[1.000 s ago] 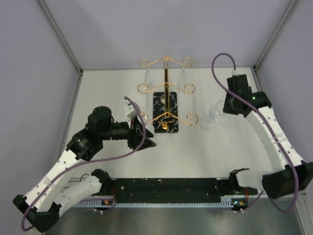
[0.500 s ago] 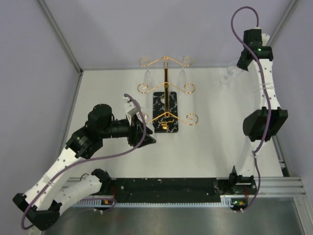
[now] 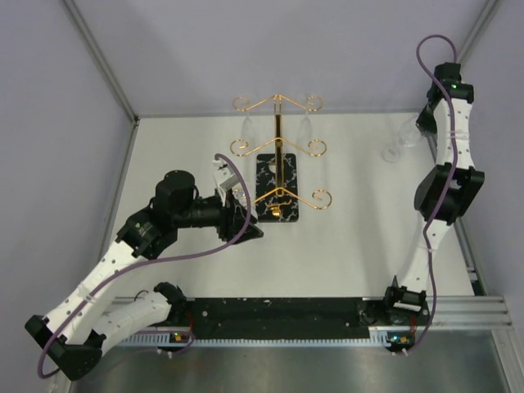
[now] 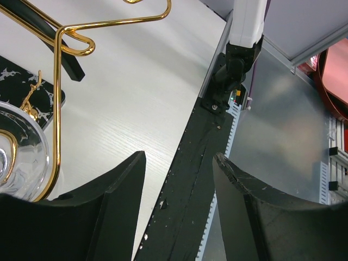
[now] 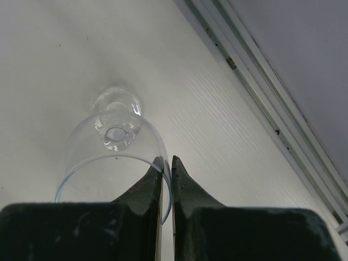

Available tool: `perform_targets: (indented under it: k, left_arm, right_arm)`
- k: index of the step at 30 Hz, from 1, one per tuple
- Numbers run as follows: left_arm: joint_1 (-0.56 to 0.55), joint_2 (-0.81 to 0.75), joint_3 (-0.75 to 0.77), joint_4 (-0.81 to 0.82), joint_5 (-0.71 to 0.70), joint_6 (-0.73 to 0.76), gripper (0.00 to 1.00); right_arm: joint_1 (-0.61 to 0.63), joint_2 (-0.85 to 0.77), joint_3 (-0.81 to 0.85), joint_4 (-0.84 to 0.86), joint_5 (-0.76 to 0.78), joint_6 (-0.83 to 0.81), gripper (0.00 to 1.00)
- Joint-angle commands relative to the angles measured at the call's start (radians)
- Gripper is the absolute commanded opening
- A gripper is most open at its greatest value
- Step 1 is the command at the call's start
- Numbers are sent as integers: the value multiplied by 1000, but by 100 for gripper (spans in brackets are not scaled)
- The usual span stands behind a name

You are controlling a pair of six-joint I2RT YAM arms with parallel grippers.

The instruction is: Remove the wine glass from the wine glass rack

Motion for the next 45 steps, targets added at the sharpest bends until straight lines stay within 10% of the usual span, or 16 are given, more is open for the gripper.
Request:
perform_targets:
  k: [1, 27, 45]
  left_arm:
    - [2, -4, 10, 27, -4, 2, 58]
    - [1, 11, 4, 14, 28, -6, 58]
    - [2, 37, 8, 10, 28, 1, 59]
  right_arm:
    - [1, -24, 56, 26, -19, -1, 0]
    - [61, -49, 73, 3, 128, -85, 1]
    - [61, -13, 92, 3, 102, -85, 34]
